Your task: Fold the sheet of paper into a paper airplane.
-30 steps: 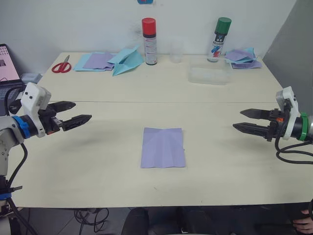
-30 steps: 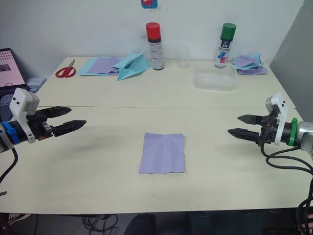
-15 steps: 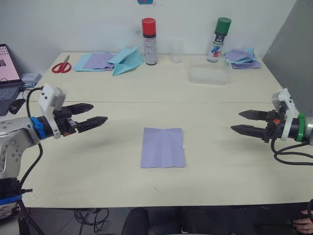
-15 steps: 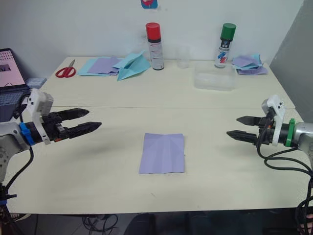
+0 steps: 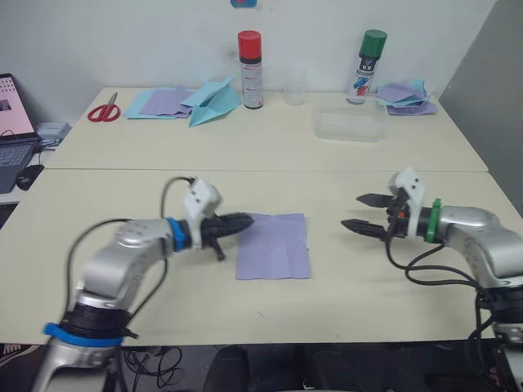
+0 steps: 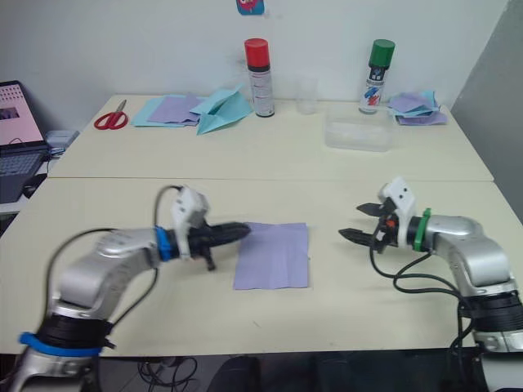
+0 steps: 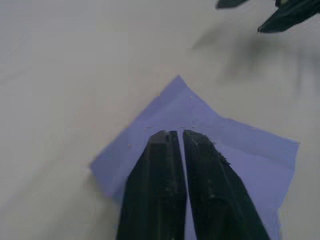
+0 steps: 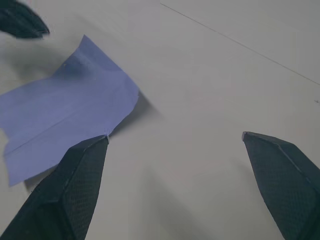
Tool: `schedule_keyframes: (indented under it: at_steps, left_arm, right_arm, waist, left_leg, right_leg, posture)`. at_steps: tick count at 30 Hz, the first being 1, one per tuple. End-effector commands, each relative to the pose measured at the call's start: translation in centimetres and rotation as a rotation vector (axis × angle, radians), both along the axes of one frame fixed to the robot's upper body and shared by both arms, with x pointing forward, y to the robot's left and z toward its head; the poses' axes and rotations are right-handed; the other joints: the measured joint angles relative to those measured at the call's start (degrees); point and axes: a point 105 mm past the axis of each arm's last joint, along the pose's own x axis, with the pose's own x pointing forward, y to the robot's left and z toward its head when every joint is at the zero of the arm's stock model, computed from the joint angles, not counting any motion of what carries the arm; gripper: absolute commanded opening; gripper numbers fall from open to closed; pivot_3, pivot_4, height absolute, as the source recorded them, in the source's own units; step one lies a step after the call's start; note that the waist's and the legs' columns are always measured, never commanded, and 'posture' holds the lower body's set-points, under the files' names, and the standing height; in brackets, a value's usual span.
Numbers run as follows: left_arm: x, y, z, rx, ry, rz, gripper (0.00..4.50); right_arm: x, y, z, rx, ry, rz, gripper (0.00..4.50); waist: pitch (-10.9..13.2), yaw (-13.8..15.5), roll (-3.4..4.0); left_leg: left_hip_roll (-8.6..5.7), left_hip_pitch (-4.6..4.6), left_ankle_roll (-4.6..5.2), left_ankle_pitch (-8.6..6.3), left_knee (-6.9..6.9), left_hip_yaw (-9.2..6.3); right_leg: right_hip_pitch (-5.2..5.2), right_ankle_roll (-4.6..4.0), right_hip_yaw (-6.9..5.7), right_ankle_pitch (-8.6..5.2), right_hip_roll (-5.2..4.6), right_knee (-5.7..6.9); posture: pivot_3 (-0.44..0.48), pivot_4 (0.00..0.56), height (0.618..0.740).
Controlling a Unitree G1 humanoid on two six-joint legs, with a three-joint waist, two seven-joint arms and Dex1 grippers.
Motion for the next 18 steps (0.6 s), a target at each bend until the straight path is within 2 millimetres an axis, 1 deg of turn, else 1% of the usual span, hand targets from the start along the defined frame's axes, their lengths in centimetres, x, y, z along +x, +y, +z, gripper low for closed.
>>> schedule_keyframes:
  at_steps: [1, 3, 6, 8, 12, 15, 18]
  left_arm:
    - [0.3, -0.3, -0.6, 0.041, -0.062, 0.01, 0.04]
    - [0.2, -0.3, -1.9, 0.068, -0.043, 0.018, 0.04]
    - [0.0, 0.2, -5.0, 0.207, -0.004, 0.03, 0.04]
    - [-0.2, 0.5, -5.7, 0.225, 0.002, 0.026, 0.04]
    - [-0.7, 0.3, -6.6, 0.223, 0.03, 0.023, 0.04]
    - [-0.9, 0.5, -6.9, 0.218, 0.039, 0.029, 0.0]
    - [-1.1, 0.5, -6.8, 0.214, 0.04, 0.027, 0.0]
  right_arm:
    - [0.5, 0.4, 1.1, -0.01, -0.075, -0.015, 4.5]
    - [0.8, 1.0, 0.7, -0.014, -0.082, -0.021, 4.5]
    - [1.3, 1.9, -0.1, -0.034, -0.099, -0.014, 4.5]
    - [1.5, 2.3, -0.4, -0.063, -0.129, -0.014, 4.5]
    - [2.2, 2.8, -1.2, -0.094, -0.155, -0.019, 4.5]
    - [2.3, 3.0, -1.8, -0.112, -0.149, 0.001, 3.85]
    - [2.0, 3.4, -2.7, -0.156, -0.152, 0.046, 2.81]
  waist:
    - [0.0, 0.07, 0.0]
    - [-0.01, 0.11, 0.01]
    - [-0.03, 0.07, 0.01]
    - [-0.08, 0.1, 0.04]
    - [-0.16, 0.09, 0.1]
    - [-0.24, 0.07, 0.14]
    - [-0.36, 0.06, 0.15]
  left_leg:
    - [0.01, 0.0, 0.0, 0.0, 0.0, 0.0]
    - [0.01, 0.01, 0.0, 0.0, 0.0, 0.0]
    - [0.0, 0.03, 0.0, 0.0, 0.0, -0.02]
    - [0.0, 0.03, 0.0, 0.0, 0.01, 0.0]
    - [0.01, 0.07, 0.0, 0.0, 0.03, 0.01]
    - [0.01, 0.09, 0.0, 0.0, 0.04, 0.01]
    - [0.01, 0.1, 0.0, 0.0, 0.04, 0.01]
  right_leg:
    - [0.0, -0.04, -0.03, 0.02, 0.02, 0.01]
    - [0.0, -0.03, -0.1, 0.02, 0.04, 0.03]
    - [0.02, -0.01, -0.05, 0.0, 0.04, 0.03]
    - [0.04, 0.01, -0.08, -0.01, 0.05, 0.03]
    - [0.08, 0.03, -0.02, 0.0, 0.05, 0.04]
    - [0.09, 0.06, 0.02, 0.01, 0.05, 0.03]
    - [0.09, 0.07, 0.02, 0.01, 0.05, 0.03]
  posture:
    - [0.0, 0.15, 0.74]
    - [0.0, 0.15, 0.74]
    - [0.0, 0.15, 0.74]
    - [0.0, 0.15, 0.74]
    - [0.0, 0.15, 0.74]
    - [0.0, 0.15, 0.74]
    - [0.0, 0.15, 0.74]
